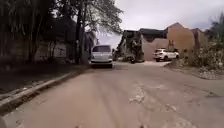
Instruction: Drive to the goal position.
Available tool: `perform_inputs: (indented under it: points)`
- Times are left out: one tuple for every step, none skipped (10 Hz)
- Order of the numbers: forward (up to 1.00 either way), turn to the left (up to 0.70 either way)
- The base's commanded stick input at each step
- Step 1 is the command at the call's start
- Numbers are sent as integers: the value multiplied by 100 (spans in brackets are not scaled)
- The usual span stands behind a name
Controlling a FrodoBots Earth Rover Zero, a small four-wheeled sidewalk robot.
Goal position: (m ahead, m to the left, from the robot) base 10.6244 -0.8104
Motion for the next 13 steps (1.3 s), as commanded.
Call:
perform_inputs:
  points:
    - [100,0]
    - [100,0]
    - [100,-3]
    - [100,-7]
    - [100,-19]
    - [100,-32]
    - [100,-40]
    - [100,-39]
    - [100,-39]
    - [100,-39]
    - [100,-39]
    - [100,-39]
    - [100,-40]
